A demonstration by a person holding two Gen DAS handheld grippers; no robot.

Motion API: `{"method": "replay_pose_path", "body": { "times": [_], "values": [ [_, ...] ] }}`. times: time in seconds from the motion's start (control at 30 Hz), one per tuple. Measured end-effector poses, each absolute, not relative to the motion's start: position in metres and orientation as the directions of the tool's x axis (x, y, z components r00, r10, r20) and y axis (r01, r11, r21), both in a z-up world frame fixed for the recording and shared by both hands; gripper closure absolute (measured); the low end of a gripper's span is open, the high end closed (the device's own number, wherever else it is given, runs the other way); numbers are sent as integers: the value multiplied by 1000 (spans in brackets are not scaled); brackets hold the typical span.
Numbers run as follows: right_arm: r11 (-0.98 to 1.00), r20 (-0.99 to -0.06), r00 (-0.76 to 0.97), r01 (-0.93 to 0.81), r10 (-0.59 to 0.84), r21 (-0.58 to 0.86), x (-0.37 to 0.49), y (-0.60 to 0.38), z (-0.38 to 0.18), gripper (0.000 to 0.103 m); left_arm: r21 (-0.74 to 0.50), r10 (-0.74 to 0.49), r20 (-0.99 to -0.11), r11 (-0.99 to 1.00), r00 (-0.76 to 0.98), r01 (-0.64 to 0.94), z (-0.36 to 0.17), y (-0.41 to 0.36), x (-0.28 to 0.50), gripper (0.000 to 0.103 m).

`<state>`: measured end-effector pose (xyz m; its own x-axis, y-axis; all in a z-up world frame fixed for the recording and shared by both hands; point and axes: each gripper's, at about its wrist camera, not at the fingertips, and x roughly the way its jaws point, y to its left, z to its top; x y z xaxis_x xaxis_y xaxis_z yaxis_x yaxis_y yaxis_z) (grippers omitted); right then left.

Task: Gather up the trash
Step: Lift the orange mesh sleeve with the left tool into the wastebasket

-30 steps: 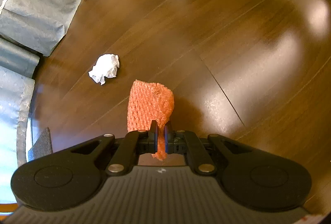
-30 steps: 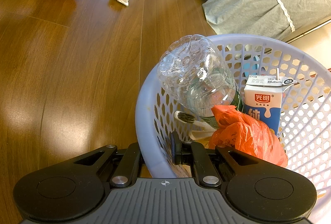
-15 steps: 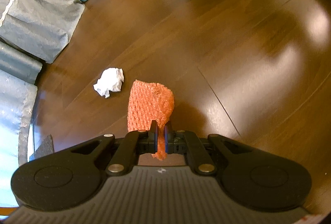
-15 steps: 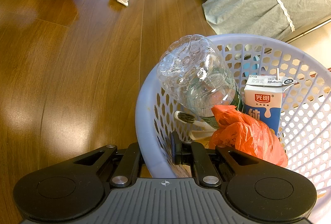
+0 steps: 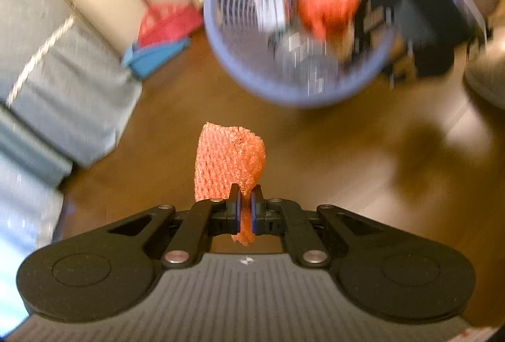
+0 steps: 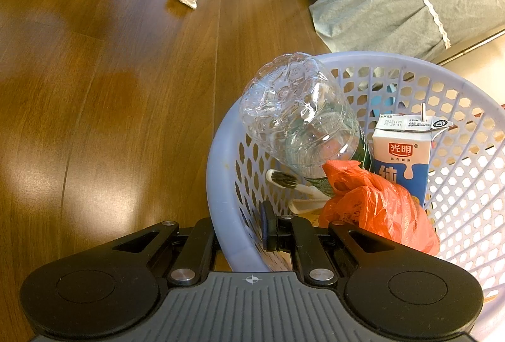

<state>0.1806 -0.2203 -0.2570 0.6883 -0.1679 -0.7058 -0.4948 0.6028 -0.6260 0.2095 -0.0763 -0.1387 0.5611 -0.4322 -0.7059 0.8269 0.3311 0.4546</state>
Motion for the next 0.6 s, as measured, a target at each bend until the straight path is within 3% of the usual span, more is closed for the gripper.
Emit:
{"method": "replay_pose_path", "body": {
  "times": [0.27,0.6],
  "values": [
    [617,-706,690,-488,-160,-617,180,-223,-254,97,401,-573,-660,278,486,873,-100,-140,232,99],
    [631,-705,693,-482,-151,-608,181,-226,-251,96,438,-562,-708,126,428,890,-119,-222,254,99]
  ]
}}
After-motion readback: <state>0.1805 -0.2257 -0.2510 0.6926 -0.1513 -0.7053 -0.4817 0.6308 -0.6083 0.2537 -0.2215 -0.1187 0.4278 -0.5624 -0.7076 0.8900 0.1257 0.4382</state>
